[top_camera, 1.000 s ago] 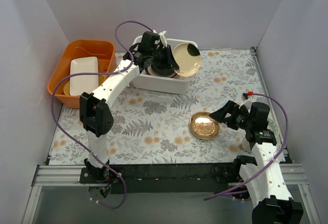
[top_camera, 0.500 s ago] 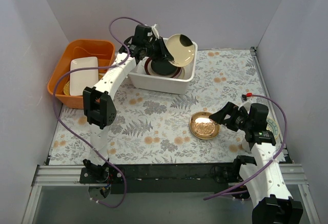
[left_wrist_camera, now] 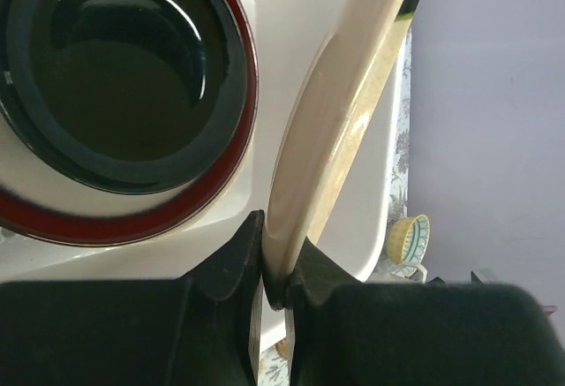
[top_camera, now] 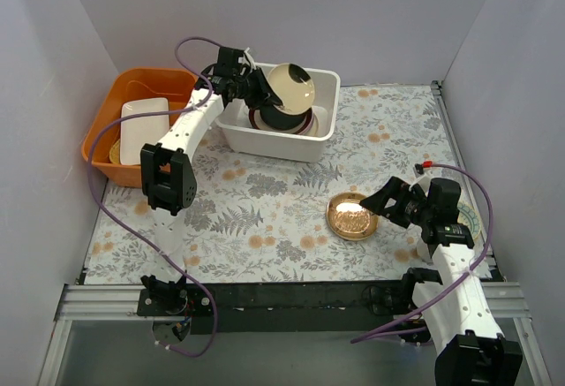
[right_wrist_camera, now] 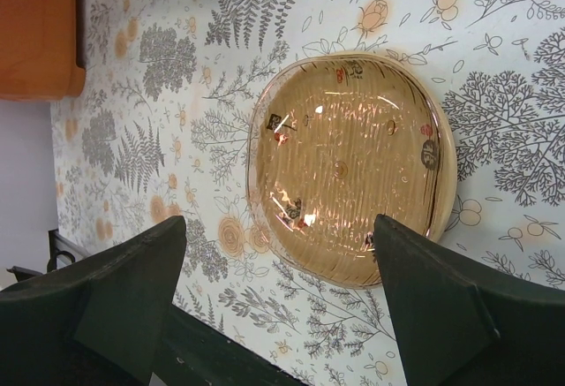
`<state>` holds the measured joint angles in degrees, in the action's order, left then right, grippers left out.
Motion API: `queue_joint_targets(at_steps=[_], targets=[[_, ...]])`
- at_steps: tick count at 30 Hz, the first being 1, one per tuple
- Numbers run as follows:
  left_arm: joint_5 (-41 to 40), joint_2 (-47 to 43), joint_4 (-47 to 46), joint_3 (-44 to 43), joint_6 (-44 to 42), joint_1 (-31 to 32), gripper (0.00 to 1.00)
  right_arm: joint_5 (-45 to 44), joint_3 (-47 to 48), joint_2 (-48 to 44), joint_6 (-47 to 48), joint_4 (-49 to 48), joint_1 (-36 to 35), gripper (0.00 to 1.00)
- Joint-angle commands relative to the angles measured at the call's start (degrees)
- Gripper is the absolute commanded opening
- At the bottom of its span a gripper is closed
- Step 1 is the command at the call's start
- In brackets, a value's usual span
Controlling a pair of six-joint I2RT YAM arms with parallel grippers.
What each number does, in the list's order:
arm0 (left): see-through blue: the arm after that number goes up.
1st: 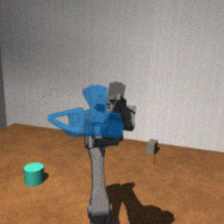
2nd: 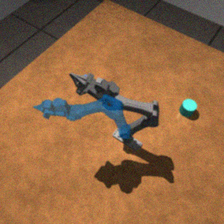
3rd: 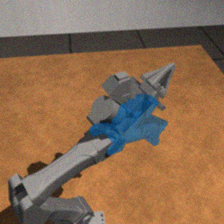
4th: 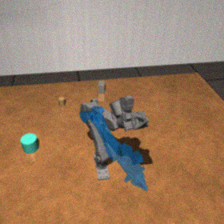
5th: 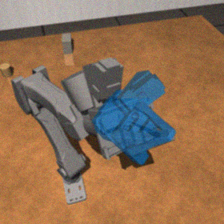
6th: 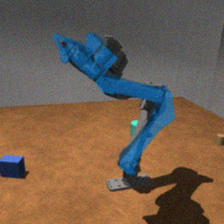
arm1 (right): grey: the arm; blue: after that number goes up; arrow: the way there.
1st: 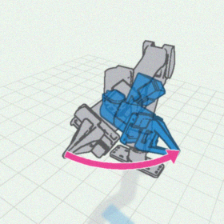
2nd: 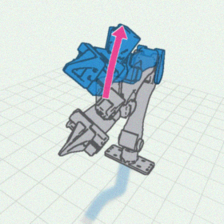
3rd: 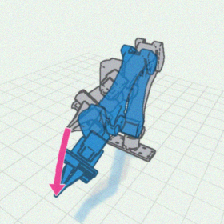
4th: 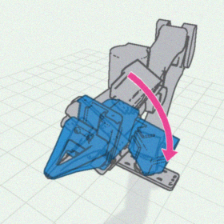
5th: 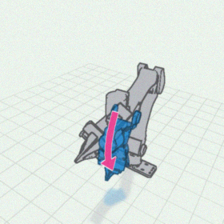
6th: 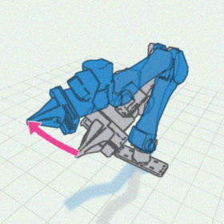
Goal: Place the plates into the plastic bin on the countertop
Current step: Place the plate in the plastic bin.
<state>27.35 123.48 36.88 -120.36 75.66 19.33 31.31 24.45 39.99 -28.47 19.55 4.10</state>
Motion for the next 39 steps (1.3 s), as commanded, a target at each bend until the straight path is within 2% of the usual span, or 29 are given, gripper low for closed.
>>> queue_joint_targets(at_steps=[1,12,23,28,32,38,39], targets=[[2.88,-0.35,-0.23,1.17,0.54,-0.61,0.00,0.77,-0.63,0.18,0.78,-1.27,-0.14,0.94],[6.75,0.27,-1.11,6.54,1.07,-1.75,0.00,1.12,-0.98,0.44,0.96,-1.45,-0.14,0.93],[6.57,1.76,0.29,8.03,1.07,-2.46,0.00,1.30,-1.16,0.62,1.13,-1.36,-0.14,0.93],[6.05,2.29,0.73,8.38,0.98,-2.46,0.11,1.39,-1.16,0.79,1.31,-1.27,-0.14,0.93],[5.08,2.20,1.08,8.65,0.81,-2.72,0.26,1.56,-1.07,0.97,1.66,-1.09,-0.14,0.93],[4.20,2.20,0.91,9.00,0.98,-2.90,0.42,1.65,-0.98,1.15,1.84,-0.92,-0.23,0.93],[4.20,2.12,1.00,8.74,0.90,-2.90,0.48,1.65,-0.98,1.15,1.92,-0.92,-0.14,0.93]])
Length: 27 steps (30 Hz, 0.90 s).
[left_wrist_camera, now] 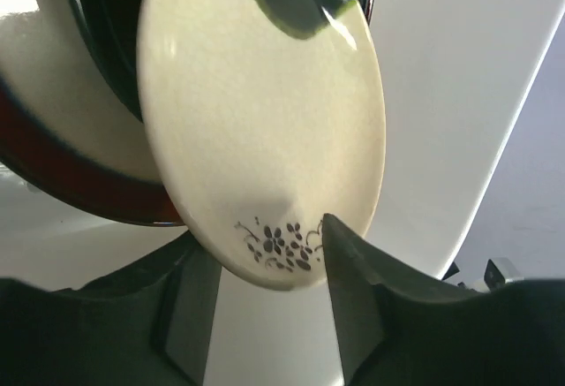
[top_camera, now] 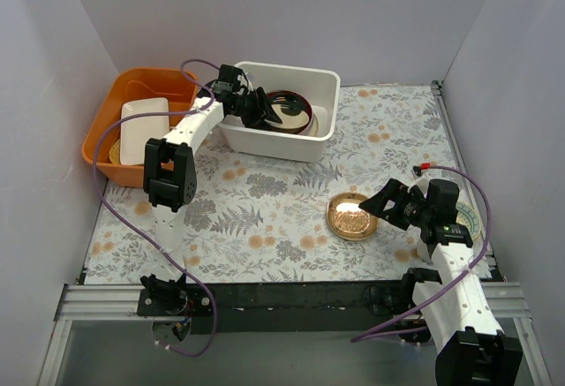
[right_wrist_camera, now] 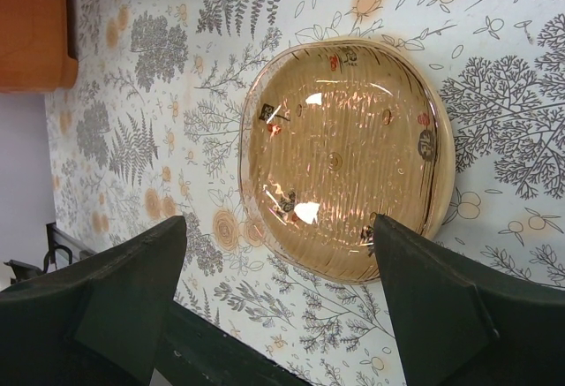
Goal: Place the plates into the plastic bin on the countertop
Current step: Place the plate in the plastic bin.
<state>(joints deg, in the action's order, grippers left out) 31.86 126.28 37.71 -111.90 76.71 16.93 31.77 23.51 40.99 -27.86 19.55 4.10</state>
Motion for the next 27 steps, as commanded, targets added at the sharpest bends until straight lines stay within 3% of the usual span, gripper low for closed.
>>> queue_joint_targets(at_steps=[1,9,27], targets=[[-0.22,-0.68,0.17,0.19,-0.24,-0.49,0.50,1.10,-0.04,0.14,1.31,-0.83,-0.14,0.93],[-4.17,-2.35,2.45,-1.31,-0.95,-0.76,0.65,1.10,0.05,0.14,1.31,-0.74,-0.14,0.93],[-5.67,-13.16,0.35,-4.29,0.81,-1.20,0.71,-0.30,0.40,0.14,0.88,0.49,-0.14,0.91]])
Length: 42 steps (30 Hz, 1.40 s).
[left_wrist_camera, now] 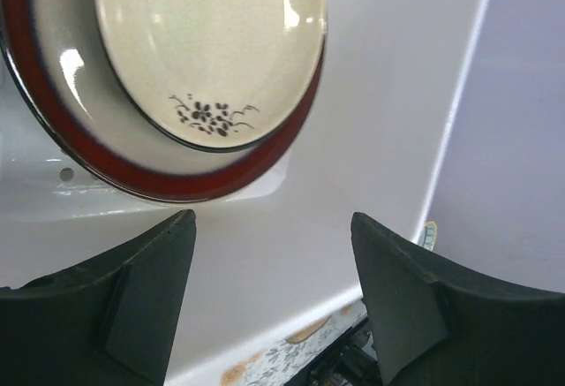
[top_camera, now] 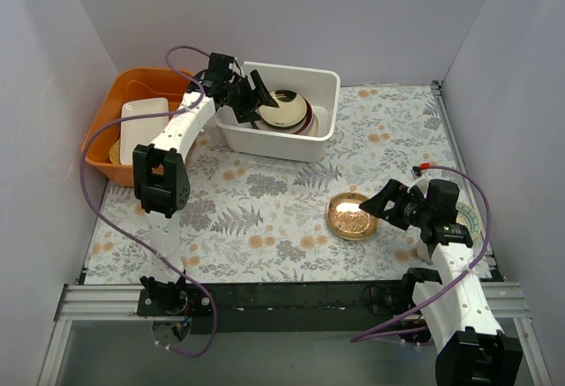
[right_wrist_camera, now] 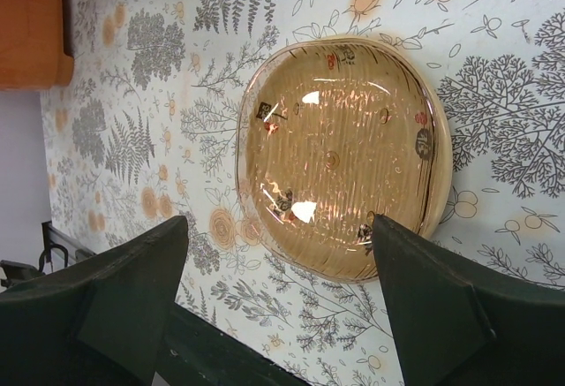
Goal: Place the plates into the plastic bin on the countertop
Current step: Place the plate in the plastic bin, then pick up the plate at the center of the board.
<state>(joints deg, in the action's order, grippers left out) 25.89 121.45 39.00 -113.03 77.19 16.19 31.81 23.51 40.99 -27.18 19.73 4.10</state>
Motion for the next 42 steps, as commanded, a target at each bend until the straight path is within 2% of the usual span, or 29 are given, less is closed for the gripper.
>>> queue_joint_targets(at_steps=[1,6,15,17,19,25,31,42], targets=[[0.91,-9.72,-1.38,-3.07,0.24,-0.45,0.71,-0.70,0.40,0.14,0.11,0.66,-0.14,0.91],[3.02,-14.39,-2.44,-0.97,0.51,-0.28,0.73,-2.46,0.31,0.32,-0.42,1.37,-0.14,0.89],[4.35,-27.38,-5.77,16.43,-0.72,2.44,0.73,-5.53,0.22,0.67,-0.77,3.12,-0.14,0.84],[4.26,-29.33,-6.31,21.16,-0.99,3.41,0.72,-7.89,0.31,0.67,-0.77,3.83,-0.14,0.79],[3.56,-32.14,-6.57,24.25,-1.08,4.55,0.72,-9.31,0.22,0.84,-0.77,4.71,-0.14,0.67],[2.33,-37.77,-9.64,35.68,0.42,8.06,0.72,-10.90,-1.01,3.83,-0.77,4.88,-0.14,0.53],[1.71,-39.71,-13.34,43.85,2.79,11.67,0.72,-11.42,-2.50,4.71,-0.68,3.30,-0.14,0.46],[1.45,-38.66,-15.89,47.12,4.64,15.80,0.72,-12.65,-4.52,6.55,-0.68,0.14,-0.14,0.33]])
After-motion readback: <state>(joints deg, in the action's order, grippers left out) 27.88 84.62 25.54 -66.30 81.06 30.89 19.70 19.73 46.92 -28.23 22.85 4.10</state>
